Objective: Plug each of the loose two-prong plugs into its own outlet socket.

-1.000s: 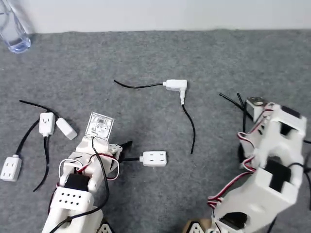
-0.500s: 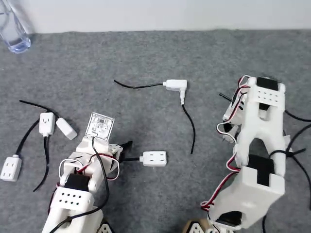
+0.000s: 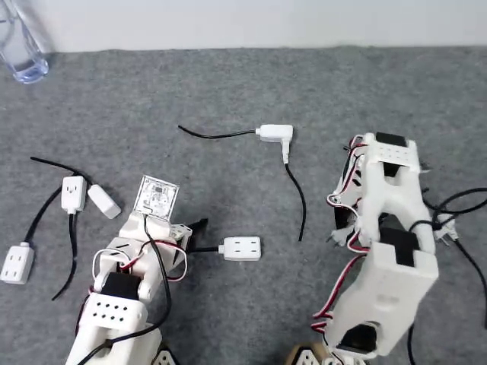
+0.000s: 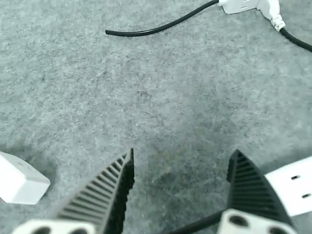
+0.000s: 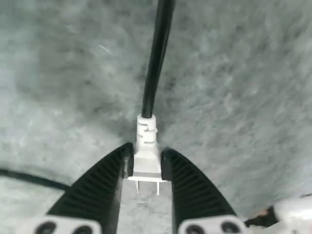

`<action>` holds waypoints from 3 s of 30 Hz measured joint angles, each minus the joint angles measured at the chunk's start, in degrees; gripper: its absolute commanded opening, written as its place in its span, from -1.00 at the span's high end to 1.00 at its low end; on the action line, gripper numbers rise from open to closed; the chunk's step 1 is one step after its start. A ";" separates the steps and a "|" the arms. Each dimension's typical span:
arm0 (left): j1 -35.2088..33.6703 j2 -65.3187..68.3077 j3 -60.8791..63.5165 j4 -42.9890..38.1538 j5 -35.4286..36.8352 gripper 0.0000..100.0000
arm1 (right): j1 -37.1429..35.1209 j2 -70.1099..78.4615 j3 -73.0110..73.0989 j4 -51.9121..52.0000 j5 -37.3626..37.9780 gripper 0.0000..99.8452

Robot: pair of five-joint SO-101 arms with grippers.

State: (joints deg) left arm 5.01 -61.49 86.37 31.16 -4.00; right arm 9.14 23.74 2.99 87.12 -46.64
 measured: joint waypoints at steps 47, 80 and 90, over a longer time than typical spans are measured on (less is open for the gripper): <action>1.76 0.00 0.70 0.00 -0.97 0.42 | -1.58 -9.58 -6.95 13.19 138.46 0.59; -16.97 -19.78 6.59 -4.22 8.70 0.42 | -0.35 3.78 -6.42 10.99 178.37 0.56; -16.97 -19.78 6.59 -4.22 8.70 0.42 | -1.85 8.35 -7.65 9.67 178.46 0.56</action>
State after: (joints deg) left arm -11.96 -81.27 92.97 26.95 4.70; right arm 7.30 32.09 -4.66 96.79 131.82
